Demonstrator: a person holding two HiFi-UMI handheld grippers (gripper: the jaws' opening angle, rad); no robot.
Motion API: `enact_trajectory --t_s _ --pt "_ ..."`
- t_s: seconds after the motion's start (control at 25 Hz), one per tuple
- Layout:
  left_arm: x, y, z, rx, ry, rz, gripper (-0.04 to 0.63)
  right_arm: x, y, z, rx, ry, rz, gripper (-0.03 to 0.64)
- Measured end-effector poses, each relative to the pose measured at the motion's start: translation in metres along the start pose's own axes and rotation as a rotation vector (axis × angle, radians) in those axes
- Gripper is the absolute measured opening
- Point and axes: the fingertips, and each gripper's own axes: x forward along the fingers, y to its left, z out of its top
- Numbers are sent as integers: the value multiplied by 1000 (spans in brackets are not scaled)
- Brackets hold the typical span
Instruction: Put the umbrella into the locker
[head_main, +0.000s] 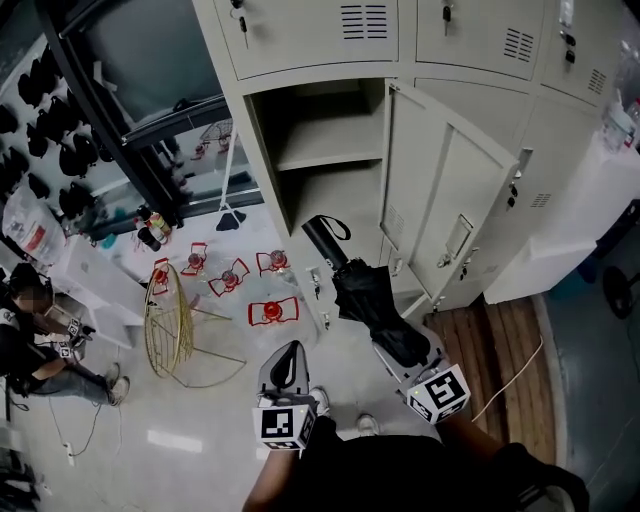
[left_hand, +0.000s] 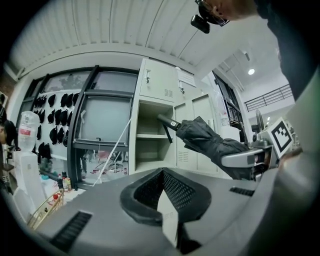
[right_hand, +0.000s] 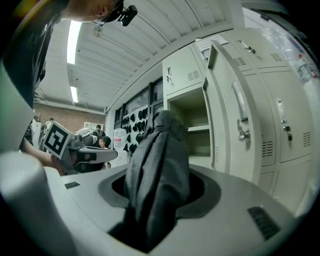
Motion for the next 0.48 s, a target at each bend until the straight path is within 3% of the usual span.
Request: enact_trajectory --t_s 0.48 --pt "77 50 3 9 13 -143 -3 60 -19 -33 48 130 -142 216"
